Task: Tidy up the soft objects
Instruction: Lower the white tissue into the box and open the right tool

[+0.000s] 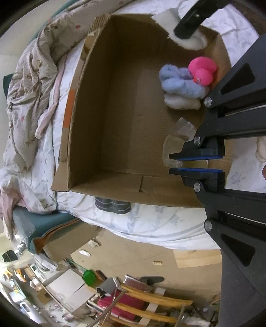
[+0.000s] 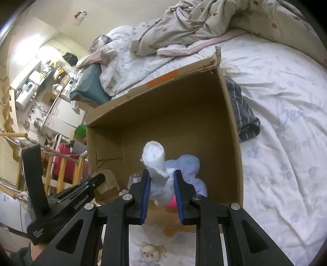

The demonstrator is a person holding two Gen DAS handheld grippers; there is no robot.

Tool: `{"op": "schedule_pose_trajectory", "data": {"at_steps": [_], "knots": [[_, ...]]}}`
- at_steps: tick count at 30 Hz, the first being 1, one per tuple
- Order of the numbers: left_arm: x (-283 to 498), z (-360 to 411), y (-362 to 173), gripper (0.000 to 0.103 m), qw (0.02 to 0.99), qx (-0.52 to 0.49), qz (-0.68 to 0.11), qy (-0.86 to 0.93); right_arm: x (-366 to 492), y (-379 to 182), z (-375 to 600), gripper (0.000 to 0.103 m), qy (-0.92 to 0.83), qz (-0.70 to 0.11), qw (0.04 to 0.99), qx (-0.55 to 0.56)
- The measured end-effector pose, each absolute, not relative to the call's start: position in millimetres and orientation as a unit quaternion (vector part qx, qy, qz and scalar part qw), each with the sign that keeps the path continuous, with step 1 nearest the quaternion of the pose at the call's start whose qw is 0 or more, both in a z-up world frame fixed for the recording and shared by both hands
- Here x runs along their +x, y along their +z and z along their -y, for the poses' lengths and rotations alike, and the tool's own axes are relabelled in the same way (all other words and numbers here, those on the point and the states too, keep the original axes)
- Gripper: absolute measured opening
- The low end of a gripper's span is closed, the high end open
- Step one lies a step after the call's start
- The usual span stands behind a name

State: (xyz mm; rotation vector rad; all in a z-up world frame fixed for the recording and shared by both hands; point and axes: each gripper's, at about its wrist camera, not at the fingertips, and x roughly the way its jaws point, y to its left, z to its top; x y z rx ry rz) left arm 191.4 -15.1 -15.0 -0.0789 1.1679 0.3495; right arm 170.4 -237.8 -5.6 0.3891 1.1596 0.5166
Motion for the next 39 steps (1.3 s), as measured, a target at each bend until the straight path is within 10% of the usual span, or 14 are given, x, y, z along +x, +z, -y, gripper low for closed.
{"op": "schedule_pose_trajectory", "data": {"at_steps": [29,39], "knots": [[205.0,19.2,-33.7,0.009,0.826,-0.018,-0.544,0.148,172.9,-21.0,220.3,0.025,0.205,-0.541,0.806,0.124],[197.1,23.4,-12.7,0.061,0.846,-0.003,-0.519,0.122,171.6,-15.5,219.0,0.034,0.201,-0.526,0.818,0.115]]}}
